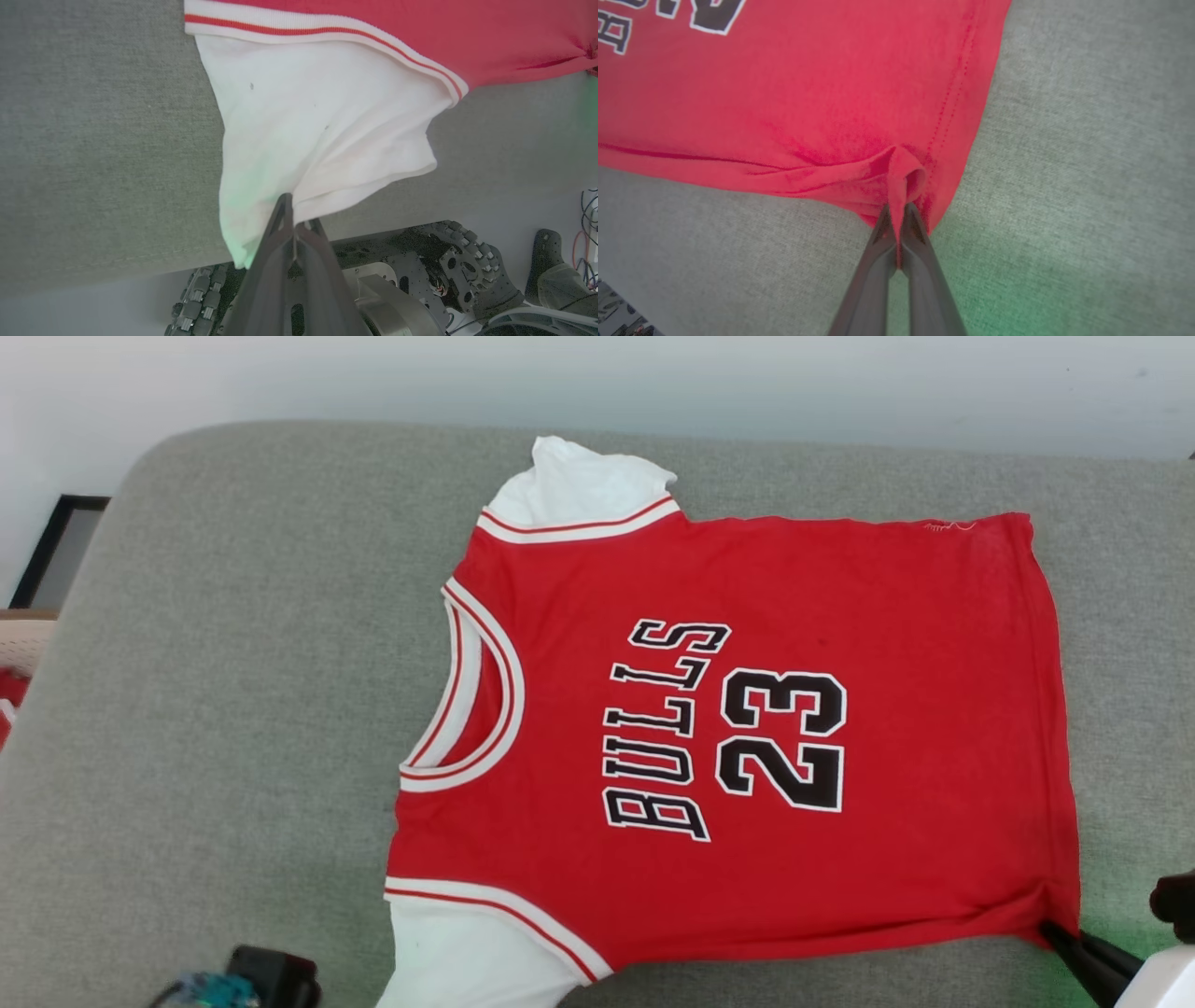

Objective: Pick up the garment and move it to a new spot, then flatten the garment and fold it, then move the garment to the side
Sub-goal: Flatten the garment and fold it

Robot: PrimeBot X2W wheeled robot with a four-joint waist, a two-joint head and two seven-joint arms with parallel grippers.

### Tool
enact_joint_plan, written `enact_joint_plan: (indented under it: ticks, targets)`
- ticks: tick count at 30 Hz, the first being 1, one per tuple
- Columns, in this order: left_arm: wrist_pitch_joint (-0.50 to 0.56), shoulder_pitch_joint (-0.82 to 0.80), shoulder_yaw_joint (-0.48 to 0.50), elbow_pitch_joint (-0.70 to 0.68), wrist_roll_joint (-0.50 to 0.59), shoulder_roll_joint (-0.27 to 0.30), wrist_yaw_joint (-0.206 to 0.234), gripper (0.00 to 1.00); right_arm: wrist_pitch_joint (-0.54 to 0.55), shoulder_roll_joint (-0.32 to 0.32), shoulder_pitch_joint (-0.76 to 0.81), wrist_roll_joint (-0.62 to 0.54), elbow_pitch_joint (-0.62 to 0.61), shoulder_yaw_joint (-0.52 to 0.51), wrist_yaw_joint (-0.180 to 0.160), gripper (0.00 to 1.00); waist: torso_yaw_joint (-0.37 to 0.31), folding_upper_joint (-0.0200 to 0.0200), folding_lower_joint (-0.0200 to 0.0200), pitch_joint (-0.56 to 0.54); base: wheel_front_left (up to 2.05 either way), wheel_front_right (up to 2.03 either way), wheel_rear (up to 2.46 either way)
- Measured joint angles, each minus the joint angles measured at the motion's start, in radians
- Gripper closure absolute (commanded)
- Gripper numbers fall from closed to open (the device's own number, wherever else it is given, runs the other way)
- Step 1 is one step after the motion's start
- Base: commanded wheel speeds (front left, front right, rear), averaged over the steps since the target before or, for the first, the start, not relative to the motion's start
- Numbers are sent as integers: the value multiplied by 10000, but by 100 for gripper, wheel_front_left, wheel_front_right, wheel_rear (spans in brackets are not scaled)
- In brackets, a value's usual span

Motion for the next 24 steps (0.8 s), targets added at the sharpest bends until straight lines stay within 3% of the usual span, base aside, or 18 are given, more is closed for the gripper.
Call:
enact_joint_plan:
  ticks: [7, 12, 17, 24]
  targets:
    - [587, -1432, 610, -514, 917, 1045, 113, 100, 963, 662, -156, -441, -1313, -872, 0, 100, -120, 0, 0, 153, 0, 0, 0]
    - [1574, -3281, 1158, -173, 1835, 1252, -715, 100, 1593, 717, -1625, -790, -1467, -859, 2, 100, -298, 0, 0, 290, 0, 0, 0]
    - [2614, -5095, 1363, 1507, 2474, 293, -2224, 100, 1916, 729, -3328, -886, -577, -439, 0, 100, -471, 0, 0, 544, 0, 0, 0]
    - [3335, -6870, 1210, 4798, 2863, -1712, -4004, 100, 2161, 836, -5736, -949, 1371, 579, 0, 100, -743, 0, 0, 952, 0, 0, 0]
